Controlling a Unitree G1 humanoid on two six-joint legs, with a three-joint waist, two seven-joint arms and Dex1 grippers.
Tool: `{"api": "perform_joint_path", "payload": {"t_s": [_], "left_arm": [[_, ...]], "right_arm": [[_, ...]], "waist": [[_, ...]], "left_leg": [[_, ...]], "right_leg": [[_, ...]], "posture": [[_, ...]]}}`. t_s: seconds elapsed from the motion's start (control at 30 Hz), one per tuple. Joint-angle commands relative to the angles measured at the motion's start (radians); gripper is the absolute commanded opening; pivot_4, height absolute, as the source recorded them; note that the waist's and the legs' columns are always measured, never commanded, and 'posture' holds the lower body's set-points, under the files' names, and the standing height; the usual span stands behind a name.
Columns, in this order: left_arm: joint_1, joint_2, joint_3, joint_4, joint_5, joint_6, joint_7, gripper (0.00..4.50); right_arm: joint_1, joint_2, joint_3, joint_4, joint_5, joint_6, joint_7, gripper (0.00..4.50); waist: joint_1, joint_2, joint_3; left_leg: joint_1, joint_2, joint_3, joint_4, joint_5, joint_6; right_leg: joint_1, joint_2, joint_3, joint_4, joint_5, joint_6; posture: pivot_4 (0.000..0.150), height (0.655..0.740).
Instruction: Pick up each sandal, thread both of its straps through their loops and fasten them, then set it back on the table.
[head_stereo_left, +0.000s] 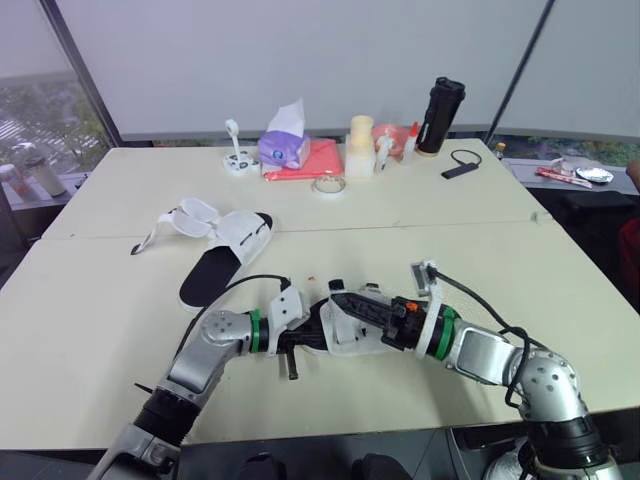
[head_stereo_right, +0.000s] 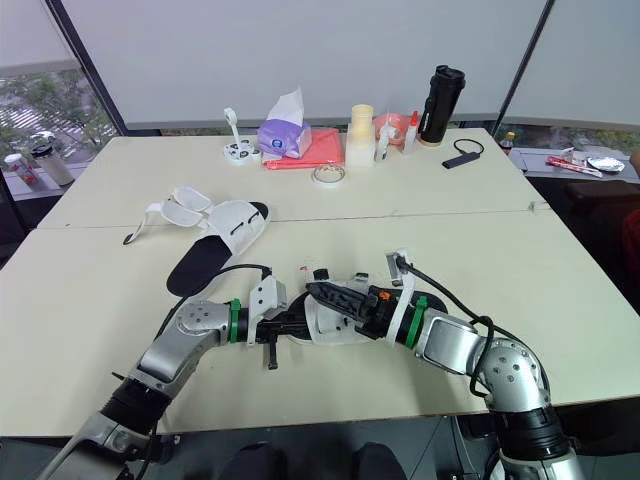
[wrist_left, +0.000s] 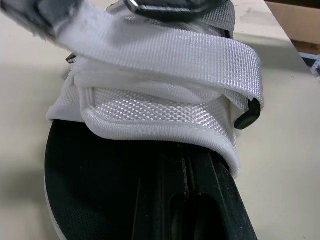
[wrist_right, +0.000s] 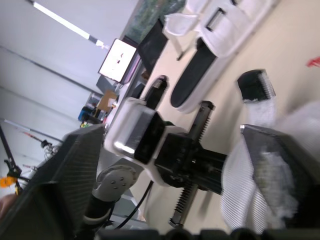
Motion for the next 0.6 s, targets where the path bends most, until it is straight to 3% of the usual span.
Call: {"api": "perform_joint_path", "payload": {"t_s": [0.03, 0.17, 0.27, 0.33, 0.6], "left_arm": [[0.038, 0.024, -0.045, 0.068, 0.058, 0.050, -0.005, 0.00], [0.035, 0.025, -0.048, 0.073, 0.058, 0.046, -0.010, 0.00], [0.019, 0.017, -0.054, 0.088, 0.061, 0.043, -0.015, 0.00], [0.010, 0.009, -0.058, 0.100, 0.063, 0.039, -0.016, 0.00], [0.002, -0.003, -0.054, 0.119, 0.069, 0.027, -0.010, 0.00]], "right_arm": [[-0.030, -0.061, -0.071, -0.047, -0.057, -0.015, 0.059, 4.44], [-0.095, -0.144, -0.062, -0.057, -0.251, -0.063, 0.167, 4.44], [-0.199, -0.224, 0.102, -0.024, -0.547, -0.149, 0.322, 4.44], [-0.244, -0.228, 0.178, 0.028, -0.661, -0.188, 0.407, 4.44], [-0.404, -0.142, 0.276, 0.238, -0.802, -0.176, 0.662, 4.44]], "waist": [[0.001, 0.000, 0.000], [0.000, 0.000, 0.000], [-0.001, 0.001, 0.000], [0.000, 0.001, 0.000], [0.006, 0.001, 0.000]], "left_leg": [[0.000, 0.000, 0.000, 0.000, 0.000, 0.000], [0.000, 0.000, 0.000, 0.000, 0.000, 0.000], [0.000, 0.000, 0.001, 0.000, 0.000, 0.000], [0.000, 0.000, 0.001, 0.000, 0.000, 0.000], [0.000, -0.002, 0.001, 0.002, 0.000, 0.000]], "right_leg": [[0.000, 0.000, 0.000, 0.000, 0.000, 0.000], [0.000, 0.000, 0.000, 0.000, 0.000, 0.000], [-0.001, 0.001, 0.000, 0.000, 0.000, 0.000], [-0.001, 0.001, 0.000, 0.000, 0.000, 0.000], [0.000, -0.001, 0.000, 0.000, 0.000, 0.000]], "posture": [[0.150, 0.7394], [0.150, 0.7394], [0.150, 0.7394], [0.150, 0.7394], [0.150, 0.7394]]}}
